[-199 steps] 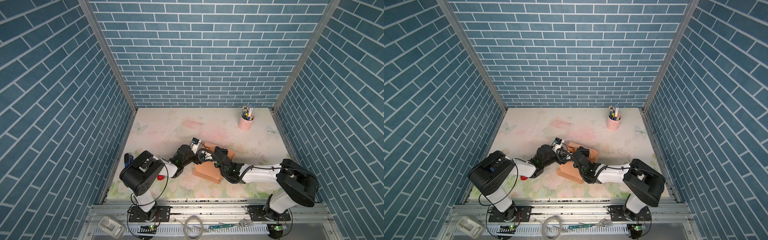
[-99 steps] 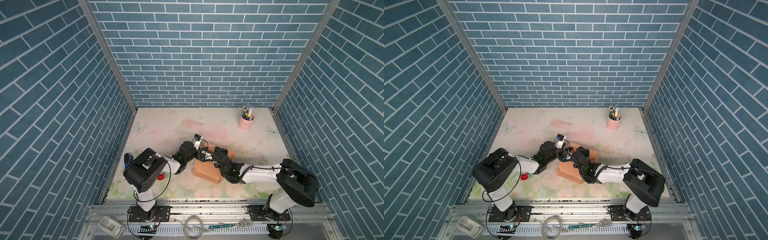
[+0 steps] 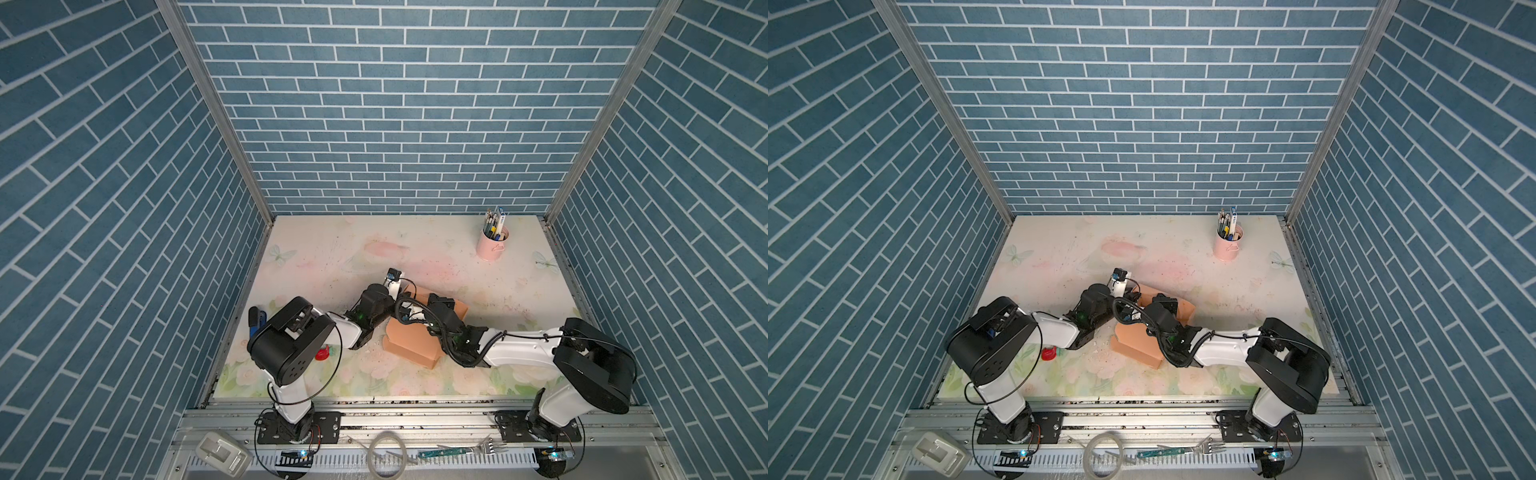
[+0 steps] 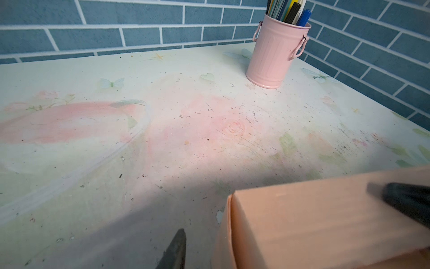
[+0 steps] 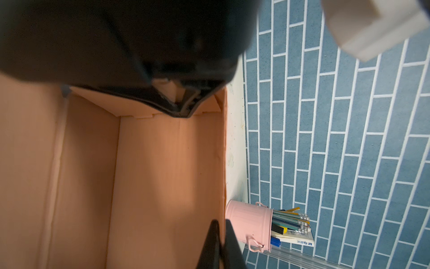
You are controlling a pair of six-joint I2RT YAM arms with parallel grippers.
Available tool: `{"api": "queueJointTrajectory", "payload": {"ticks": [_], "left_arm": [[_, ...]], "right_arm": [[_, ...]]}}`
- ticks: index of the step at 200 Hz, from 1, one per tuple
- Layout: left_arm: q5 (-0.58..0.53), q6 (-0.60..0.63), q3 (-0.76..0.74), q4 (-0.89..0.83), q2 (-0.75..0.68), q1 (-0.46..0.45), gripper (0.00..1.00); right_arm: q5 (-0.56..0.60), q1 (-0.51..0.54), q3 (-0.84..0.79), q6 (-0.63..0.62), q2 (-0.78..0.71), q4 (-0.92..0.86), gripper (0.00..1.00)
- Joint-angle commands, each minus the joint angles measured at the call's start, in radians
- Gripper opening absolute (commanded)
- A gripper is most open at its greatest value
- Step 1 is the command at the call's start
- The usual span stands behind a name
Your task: Fold the paper box
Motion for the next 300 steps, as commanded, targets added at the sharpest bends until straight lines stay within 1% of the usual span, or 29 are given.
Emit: {"api": "queueJointTrajectory", "payload": {"ticks": [1, 21, 26, 38, 49, 88, 118, 135, 171, 192, 215, 234, 252, 265, 300], "left_arm": [[-0.060, -0.025, -0.030, 0.013, -0.012, 0.009, 0.35], [-0.068, -0.036, -0.060, 0.047, -0.022, 0.007, 0.35], [-0.068, -0.038, -0.069, 0.058, -0.024, 0.007, 0.37], [-0.067, -0.040, -0.090, 0.084, -0.030, 0.006, 0.47], [-0.060, -0.041, -0.110, 0.107, -0.031, 0.007, 0.49], [-0.033, -0.046, -0.139, 0.141, -0.034, 0.006, 0.50], [-0.039, -0.049, -0.148, 0.155, -0.036, 0.007, 0.49], [-0.043, -0.050, -0.151, 0.157, -0.037, 0.007, 0.45], [-0.050, -0.056, -0.149, 0.157, -0.040, 0.006, 0.28], [-0.061, -0.063, -0.152, 0.155, -0.049, 0.007, 0.21], [-0.073, -0.067, -0.156, 0.147, -0.065, 0.006, 0.17], [-0.090, -0.069, -0.156, 0.129, -0.078, 0.003, 0.11], [-0.103, -0.070, -0.161, 0.119, -0.088, -0.002, 0.09], [-0.126, -0.072, -0.162, 0.108, -0.096, -0.007, 0.06], [-0.204, -0.080, -0.190, 0.094, -0.131, -0.025, 0.04]], "right_arm": [[0.005, 0.004, -0.002, 0.019, -0.010, 0.007, 0.07], [0.004, 0.002, -0.003, 0.026, -0.012, 0.013, 0.07], [0.002, 0.005, -0.003, 0.028, -0.014, 0.011, 0.07], [0.002, 0.004, -0.005, 0.036, -0.017, 0.010, 0.07], [-0.001, 0.002, -0.005, 0.044, -0.019, 0.010, 0.07], [-0.002, 0.002, 0.000, 0.049, -0.022, -0.001, 0.07], [-0.003, 0.001, 0.005, 0.054, -0.024, -0.006, 0.07], [-0.003, 0.002, 0.009, 0.054, -0.023, -0.008, 0.07], [-0.006, 0.002, 0.013, 0.059, -0.016, -0.015, 0.07], [-0.005, 0.002, 0.017, 0.058, -0.012, -0.015, 0.07], [-0.010, 0.002, 0.022, 0.058, -0.009, -0.012, 0.08], [-0.012, 0.002, 0.024, 0.060, -0.007, -0.003, 0.09], [-0.008, 0.002, 0.027, 0.059, -0.002, 0.005, 0.11], [-0.007, 0.003, 0.026, 0.062, -0.003, 0.015, 0.14], [-0.016, 0.013, 0.028, 0.095, -0.053, 0.017, 0.22]]}}
